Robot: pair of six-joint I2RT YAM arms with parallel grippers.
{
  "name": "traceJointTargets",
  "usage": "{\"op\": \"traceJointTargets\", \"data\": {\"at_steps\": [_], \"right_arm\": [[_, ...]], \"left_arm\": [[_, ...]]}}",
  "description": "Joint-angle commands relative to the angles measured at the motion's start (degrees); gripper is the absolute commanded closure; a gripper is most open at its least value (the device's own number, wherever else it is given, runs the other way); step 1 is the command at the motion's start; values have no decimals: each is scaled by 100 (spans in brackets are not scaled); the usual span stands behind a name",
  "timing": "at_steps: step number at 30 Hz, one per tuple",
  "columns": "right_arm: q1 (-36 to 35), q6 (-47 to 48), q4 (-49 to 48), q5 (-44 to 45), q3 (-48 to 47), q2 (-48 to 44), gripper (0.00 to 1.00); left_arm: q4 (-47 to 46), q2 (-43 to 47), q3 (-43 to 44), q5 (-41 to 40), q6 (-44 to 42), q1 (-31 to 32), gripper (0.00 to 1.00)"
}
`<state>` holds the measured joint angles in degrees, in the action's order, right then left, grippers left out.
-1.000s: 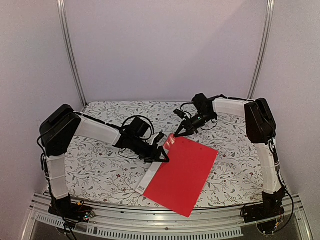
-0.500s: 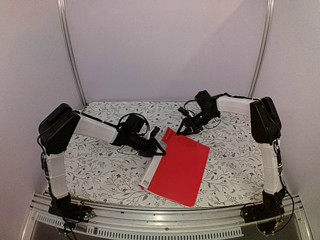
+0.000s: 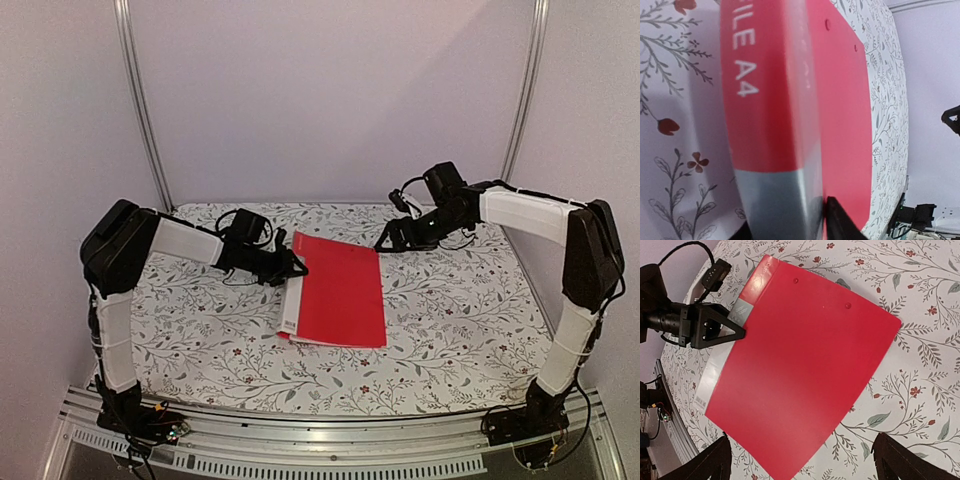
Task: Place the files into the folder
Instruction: Pass from the right arm to the left, then place the folder with files at the center of the board.
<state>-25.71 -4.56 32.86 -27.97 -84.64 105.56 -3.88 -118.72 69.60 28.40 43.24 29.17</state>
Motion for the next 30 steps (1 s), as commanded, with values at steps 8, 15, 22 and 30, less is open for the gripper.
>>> {"op": "traceJointTargets", "data": {"at_steps": [8, 15, 22, 30], "right_arm": [[-4, -169, -813, 681, 1721, -1678, 1], [-5, -173, -1238, 1454, 2504, -2564, 1], [5, -265, -1946, 2736, 2962, -2974, 1], [36, -228, -3205, 4498, 3897, -3585, 1]], "left_arm": [[1836, 761, 247, -1502, -1205, -435, 0], [1849, 2243, -567, -3230, -1702, -376, 0], [1102, 4055, -1812, -4650, -2599, -368, 0], [-883, 5506, -3351, -5068, -3674, -402, 1]]}}
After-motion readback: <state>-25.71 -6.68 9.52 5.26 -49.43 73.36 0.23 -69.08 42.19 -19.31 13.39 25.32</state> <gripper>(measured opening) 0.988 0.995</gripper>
